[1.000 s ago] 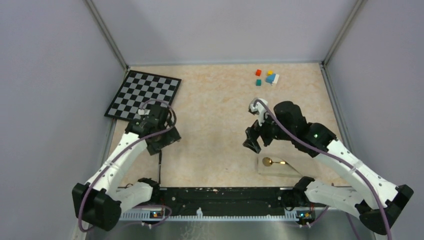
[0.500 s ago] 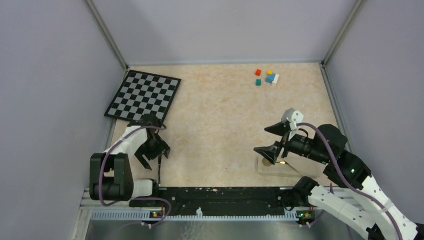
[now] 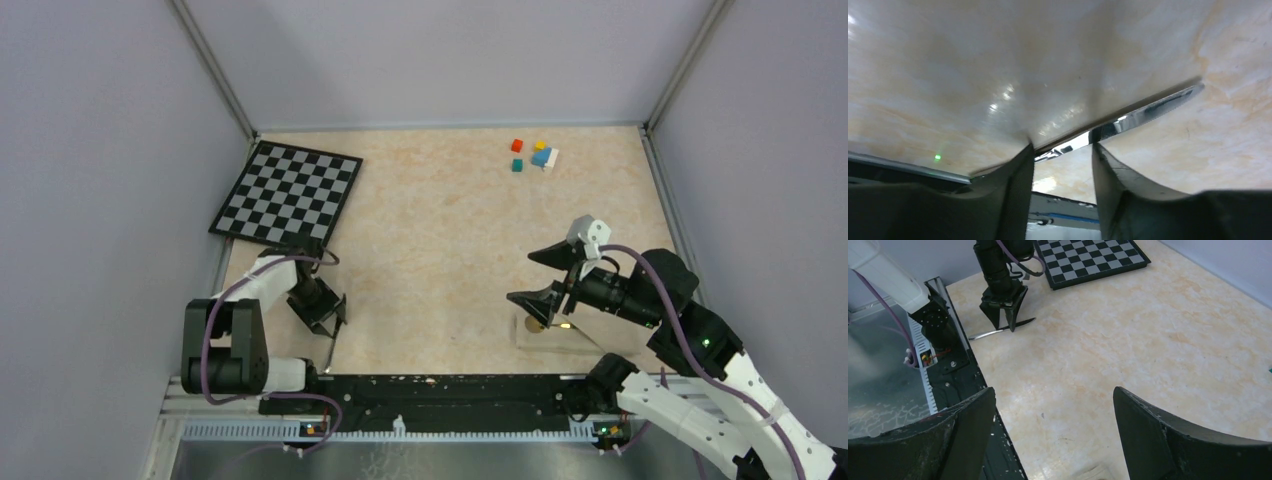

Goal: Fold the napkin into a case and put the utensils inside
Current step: Move the knife to the center of the board, then pick up the knife from the center of the board.

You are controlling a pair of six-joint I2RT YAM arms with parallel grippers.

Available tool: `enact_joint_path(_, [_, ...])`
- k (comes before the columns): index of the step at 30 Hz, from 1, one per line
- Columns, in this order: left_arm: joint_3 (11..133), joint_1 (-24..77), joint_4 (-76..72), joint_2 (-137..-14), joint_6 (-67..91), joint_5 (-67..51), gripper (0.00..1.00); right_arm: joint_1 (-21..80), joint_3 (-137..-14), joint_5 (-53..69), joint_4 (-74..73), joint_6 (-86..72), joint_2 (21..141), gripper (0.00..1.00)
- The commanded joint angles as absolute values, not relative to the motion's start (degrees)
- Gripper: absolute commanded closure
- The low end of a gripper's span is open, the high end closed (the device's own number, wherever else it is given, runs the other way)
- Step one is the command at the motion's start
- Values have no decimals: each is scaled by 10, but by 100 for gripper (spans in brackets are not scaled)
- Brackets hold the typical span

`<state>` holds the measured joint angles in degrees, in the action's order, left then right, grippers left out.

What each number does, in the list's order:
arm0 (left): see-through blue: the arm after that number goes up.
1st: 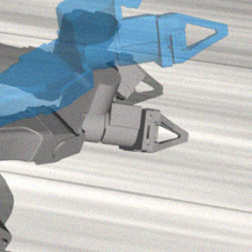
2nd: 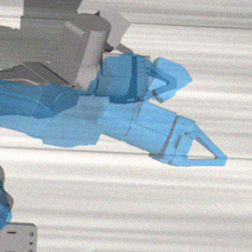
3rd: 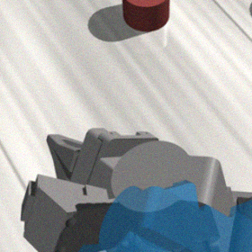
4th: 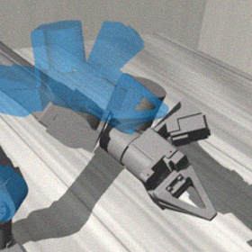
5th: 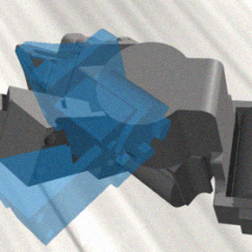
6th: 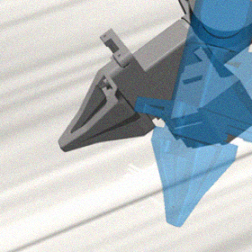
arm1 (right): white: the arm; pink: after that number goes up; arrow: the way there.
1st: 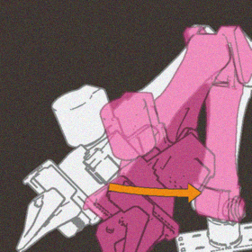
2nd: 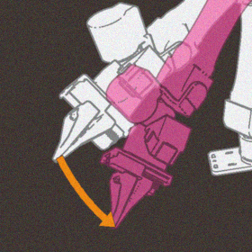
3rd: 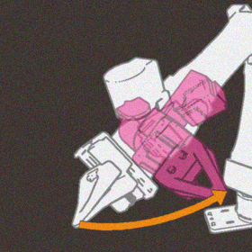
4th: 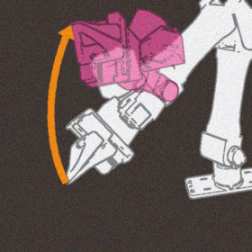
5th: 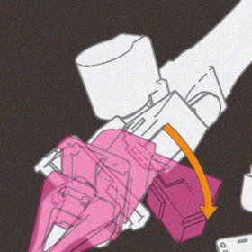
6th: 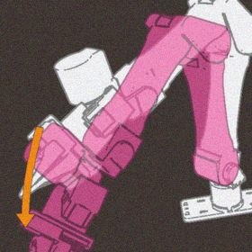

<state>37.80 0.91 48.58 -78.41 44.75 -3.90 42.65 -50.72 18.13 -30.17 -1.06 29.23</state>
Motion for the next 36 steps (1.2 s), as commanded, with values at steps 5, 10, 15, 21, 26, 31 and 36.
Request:
enact_joint_path(5, [286, 20, 393, -712, 481, -108, 60, 432, -525, 187, -243, -70, 303, 16])
enact_joint_path(10, [292, 44, 345, -755, 502, -134, 65, 432, -517, 183, -217, -117, 327, 16])
enact_joint_path(15, [317, 138, 271, -809, 598, -157, 77, 432, -546, 94, -296, -185, 415, 15])
enact_joint_path(21, [325, 230, 192, -842, 751, -195, 89, 432, -542, 54, -338, -208, 495, 14])
enact_joint_path(26, [344, 236, 219, -788, 731, -188, 74, 431, -539, 67, -335, -173, 548, 16])
enact_joint_path(31, [391, 179, 310, -661, 600, -172, 34, 435, -553, 115, -319, -128, 643, 24])
enact_joint_path(36, [474, 74, 402, -471, 431, -130, 14, 482, -626, 86, -323, -165, 776, 28])
